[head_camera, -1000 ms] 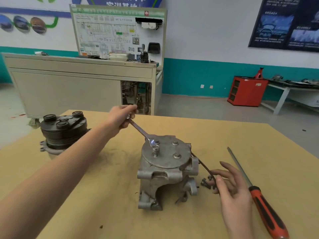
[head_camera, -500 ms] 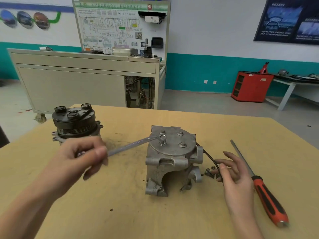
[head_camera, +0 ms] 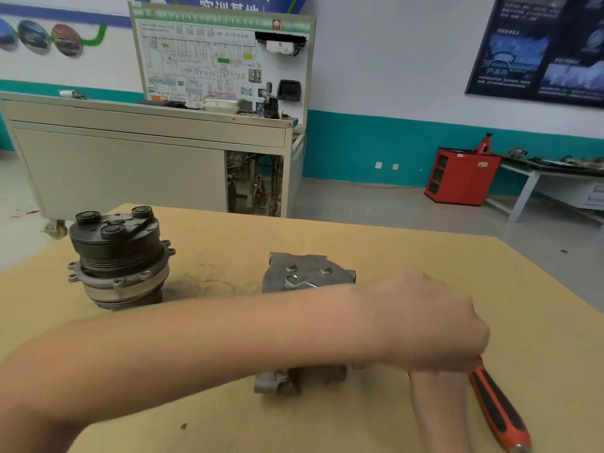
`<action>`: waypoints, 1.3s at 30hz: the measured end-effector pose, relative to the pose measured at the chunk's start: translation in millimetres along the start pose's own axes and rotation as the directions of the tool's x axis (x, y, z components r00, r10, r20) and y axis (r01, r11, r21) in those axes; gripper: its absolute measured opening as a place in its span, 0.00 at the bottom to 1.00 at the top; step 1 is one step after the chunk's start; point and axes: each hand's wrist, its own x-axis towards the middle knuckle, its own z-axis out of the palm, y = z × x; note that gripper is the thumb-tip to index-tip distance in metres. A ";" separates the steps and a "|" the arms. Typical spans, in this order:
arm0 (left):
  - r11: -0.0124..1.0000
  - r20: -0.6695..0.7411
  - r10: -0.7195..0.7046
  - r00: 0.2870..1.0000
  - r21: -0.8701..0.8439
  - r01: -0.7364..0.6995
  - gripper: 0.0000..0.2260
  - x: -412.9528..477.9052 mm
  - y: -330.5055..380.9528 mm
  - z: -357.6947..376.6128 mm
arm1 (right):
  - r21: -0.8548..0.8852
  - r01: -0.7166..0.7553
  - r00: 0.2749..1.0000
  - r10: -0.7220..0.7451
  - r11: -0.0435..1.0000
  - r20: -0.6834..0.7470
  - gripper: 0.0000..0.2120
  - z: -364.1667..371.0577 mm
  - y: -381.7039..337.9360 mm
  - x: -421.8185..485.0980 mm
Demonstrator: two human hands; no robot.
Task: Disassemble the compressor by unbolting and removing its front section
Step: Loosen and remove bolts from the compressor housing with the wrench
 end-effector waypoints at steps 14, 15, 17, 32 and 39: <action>-0.227 0.512 -0.677 0.529 -0.829 0.512 0.11 -31.8 -178.0 107.4 | 0.056 0.106 0.994 -0.105 0.993 -0.022 0.16 6.7 -2.1 -3.8; -0.366 0.539 -0.683 0.494 -0.837 0.407 0.11 -49.9 -177.8 112.9 | 0.062 0.104 0.994 -0.103 0.993 -0.024 0.16 6.1 -2.8 -4.0; -0.572 0.567 -0.694 0.445 -0.809 0.139 0.12 -86.0 -171.2 120.1 | 0.072 0.106 0.994 -0.104 0.992 -0.029 0.16 6.0 -3.9 -4.4; 0.108 -0.118 -0.991 0.060 -0.984 -0.142 0.17 -202.1 0.8 47.9 | 0.018 0.152 0.988 -0.152 0.988 -0.023 0.19 11.0 -4.7 -7.5; 0.972 -0.622 -0.194 0.758 -0.226 0.064 0.15 -135.5 36.1 3.1 | 0.099 0.083 0.996 -0.079 0.992 -0.042 0.14 10.9 -6.0 -6.7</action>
